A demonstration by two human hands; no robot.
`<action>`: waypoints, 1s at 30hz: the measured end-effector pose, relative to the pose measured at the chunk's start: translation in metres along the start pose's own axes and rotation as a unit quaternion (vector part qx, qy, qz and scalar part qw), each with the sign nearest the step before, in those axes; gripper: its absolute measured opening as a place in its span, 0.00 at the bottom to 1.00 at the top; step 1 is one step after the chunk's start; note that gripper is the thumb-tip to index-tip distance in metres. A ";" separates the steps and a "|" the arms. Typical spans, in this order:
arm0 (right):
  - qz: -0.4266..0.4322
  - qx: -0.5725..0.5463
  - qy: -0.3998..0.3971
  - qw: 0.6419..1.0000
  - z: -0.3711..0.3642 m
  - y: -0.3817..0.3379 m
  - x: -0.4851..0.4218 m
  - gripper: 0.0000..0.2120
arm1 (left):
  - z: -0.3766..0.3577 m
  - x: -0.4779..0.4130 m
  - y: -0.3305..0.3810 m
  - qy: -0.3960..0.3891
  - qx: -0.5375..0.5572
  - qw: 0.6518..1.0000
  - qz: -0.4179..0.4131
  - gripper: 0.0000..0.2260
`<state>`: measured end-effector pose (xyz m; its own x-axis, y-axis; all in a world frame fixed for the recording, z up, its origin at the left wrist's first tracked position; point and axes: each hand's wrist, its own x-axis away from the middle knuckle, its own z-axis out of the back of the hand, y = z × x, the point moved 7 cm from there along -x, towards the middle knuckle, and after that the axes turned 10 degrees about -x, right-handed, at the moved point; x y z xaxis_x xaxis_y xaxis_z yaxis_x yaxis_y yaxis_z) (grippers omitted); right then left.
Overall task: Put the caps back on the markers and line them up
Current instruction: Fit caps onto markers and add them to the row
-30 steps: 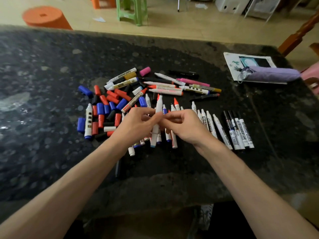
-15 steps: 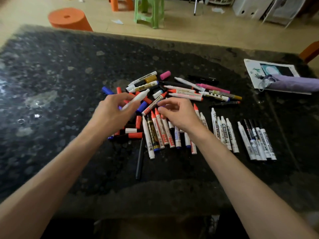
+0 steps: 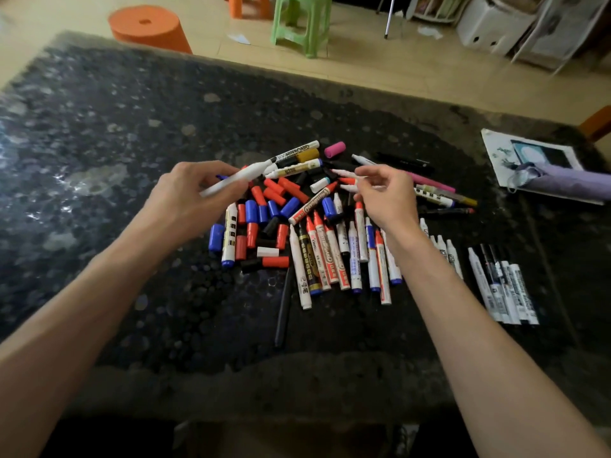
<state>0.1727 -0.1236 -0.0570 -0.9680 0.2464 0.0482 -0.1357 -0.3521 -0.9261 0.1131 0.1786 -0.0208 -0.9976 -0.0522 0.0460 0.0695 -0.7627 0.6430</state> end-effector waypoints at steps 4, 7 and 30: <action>0.021 0.092 -0.042 0.995 0.002 0.007 -0.001 0.11 | -0.002 -0.001 0.000 0.000 0.003 1.000 0.001 0.05; 0.063 0.166 -0.069 0.982 -0.013 0.008 -0.003 0.11 | -0.006 -0.001 0.002 -0.007 0.003 1.000 -0.002 0.06; 0.146 0.250 -0.051 0.956 -0.073 -0.010 -0.017 0.12 | -0.021 0.001 0.011 -0.044 -0.018 0.998 -0.034 0.09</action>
<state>0.2064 -0.0583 -0.0756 -0.9922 -0.0084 -0.1241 0.0831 -0.7866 -0.6118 0.1126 0.1566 -0.0296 -0.9960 0.0556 0.0705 0.0000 -0.7854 0.6190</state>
